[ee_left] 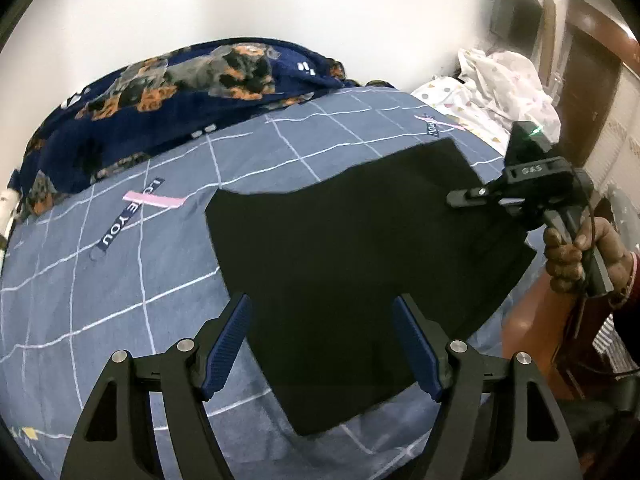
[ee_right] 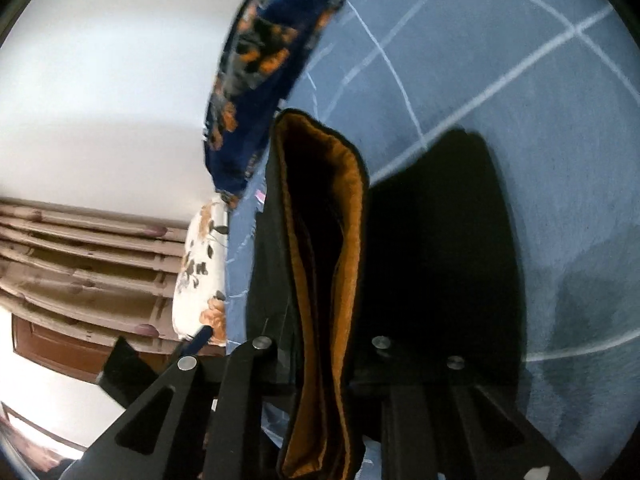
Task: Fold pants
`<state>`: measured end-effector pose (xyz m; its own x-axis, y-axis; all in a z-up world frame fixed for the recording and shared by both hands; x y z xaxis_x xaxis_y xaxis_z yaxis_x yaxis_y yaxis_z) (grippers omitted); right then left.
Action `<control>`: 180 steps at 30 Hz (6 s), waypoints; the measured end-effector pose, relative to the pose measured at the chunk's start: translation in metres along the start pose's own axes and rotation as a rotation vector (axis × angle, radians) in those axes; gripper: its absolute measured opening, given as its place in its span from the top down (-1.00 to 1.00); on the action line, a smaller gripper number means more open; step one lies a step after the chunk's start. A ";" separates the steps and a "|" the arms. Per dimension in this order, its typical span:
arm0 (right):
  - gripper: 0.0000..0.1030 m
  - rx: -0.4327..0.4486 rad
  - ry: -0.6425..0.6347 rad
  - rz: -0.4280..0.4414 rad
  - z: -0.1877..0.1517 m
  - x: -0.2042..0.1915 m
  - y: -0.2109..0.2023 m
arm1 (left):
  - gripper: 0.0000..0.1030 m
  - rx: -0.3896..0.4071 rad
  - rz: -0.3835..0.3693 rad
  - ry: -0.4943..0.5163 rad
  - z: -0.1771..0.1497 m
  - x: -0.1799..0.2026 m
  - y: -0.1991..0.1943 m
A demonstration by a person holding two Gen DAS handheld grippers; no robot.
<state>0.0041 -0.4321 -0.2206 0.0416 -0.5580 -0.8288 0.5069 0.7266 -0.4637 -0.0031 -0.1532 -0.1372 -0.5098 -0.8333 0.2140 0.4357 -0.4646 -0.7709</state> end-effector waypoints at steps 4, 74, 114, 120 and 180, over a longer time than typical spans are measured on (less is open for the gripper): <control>0.68 0.045 0.029 -0.003 0.005 0.014 -0.012 | -0.43 -0.013 -0.006 -0.007 -0.004 -0.001 0.003; 0.81 0.213 0.427 -0.023 -0.122 0.033 -0.070 | -0.48 -0.098 -0.046 -0.081 -0.024 -0.012 0.018; -0.27 0.006 -0.069 -0.234 -0.034 0.011 -0.057 | -0.48 -0.106 -0.199 -0.241 -0.006 -0.058 0.026; -0.29 -0.058 -0.118 -0.173 -0.021 0.011 -0.040 | -0.48 -0.159 -0.242 -0.234 -0.001 -0.065 0.046; 0.48 0.001 -0.120 -0.061 -0.036 0.007 -0.025 | 0.60 -0.119 -0.051 0.119 0.009 0.003 0.070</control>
<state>-0.0391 -0.4393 -0.2262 0.1132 -0.6451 -0.7557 0.5128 0.6894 -0.5117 0.0325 -0.1909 -0.1847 -0.6163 -0.7648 0.1879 0.3197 -0.4610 -0.8279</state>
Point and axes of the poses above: each gripper's, at about its wrist camera, not at the fingertips, and y roughly the way its jaws point, x to its right, z to its top, the point moved 3 cm from there along y, roughly the way its jaws point, and after that the axes turned 12 degrees about -y, right-handed, at the moved point
